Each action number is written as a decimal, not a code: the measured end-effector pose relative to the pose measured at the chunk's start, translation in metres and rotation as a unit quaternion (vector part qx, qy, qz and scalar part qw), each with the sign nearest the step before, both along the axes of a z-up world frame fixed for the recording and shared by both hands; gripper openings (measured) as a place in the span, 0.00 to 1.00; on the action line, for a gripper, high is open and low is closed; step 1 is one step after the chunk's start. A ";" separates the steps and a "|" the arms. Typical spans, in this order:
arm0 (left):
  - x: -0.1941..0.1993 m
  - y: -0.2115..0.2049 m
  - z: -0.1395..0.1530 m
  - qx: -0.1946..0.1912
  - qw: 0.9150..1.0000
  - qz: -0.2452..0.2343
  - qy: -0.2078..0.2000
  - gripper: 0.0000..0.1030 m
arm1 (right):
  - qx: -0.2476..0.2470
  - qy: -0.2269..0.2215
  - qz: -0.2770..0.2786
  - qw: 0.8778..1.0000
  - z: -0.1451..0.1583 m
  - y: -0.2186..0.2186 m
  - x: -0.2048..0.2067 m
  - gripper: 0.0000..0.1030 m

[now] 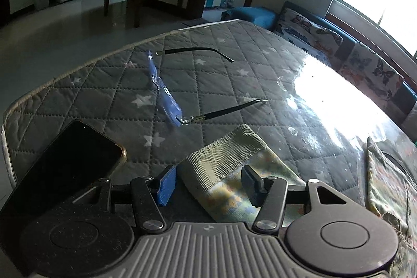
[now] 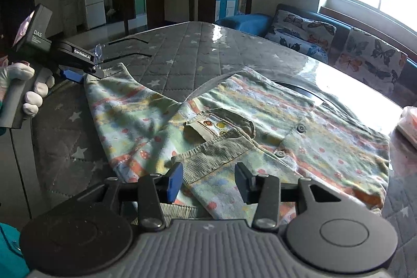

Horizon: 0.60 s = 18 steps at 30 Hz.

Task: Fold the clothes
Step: 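Grasp the corduroy cuff with the left gripper and lift it toward the shirt body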

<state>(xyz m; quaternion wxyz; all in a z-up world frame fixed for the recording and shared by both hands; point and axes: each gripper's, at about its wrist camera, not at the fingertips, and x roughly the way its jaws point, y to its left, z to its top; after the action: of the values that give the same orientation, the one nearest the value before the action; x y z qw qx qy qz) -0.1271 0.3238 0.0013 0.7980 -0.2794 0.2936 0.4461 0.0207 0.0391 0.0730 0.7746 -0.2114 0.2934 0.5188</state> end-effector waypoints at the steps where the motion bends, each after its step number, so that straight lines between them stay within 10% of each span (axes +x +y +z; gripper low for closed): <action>1: 0.000 0.000 -0.001 0.000 1.000 0.002 0.000 0.39 | 0.002 0.000 -0.002 1.000 0.001 -0.002 0.000 0.44; 6: -0.006 -0.002 0.006 -0.006 1.000 -0.004 -0.028 0.11 | 0.013 0.002 -0.021 1.000 0.005 -0.014 0.001 0.45; 18: 0.031 -0.084 0.089 0.018 0.970 -0.184 -0.156 0.09 | 0.048 0.013 -0.089 0.995 0.011 -0.053 0.019 0.45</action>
<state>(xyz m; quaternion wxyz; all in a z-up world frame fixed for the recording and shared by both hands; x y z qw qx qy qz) -0.0962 0.2397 0.0898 0.9072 -0.2722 0.2039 0.2477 0.0394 -0.0143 0.0843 0.8229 -0.1408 0.2959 0.4641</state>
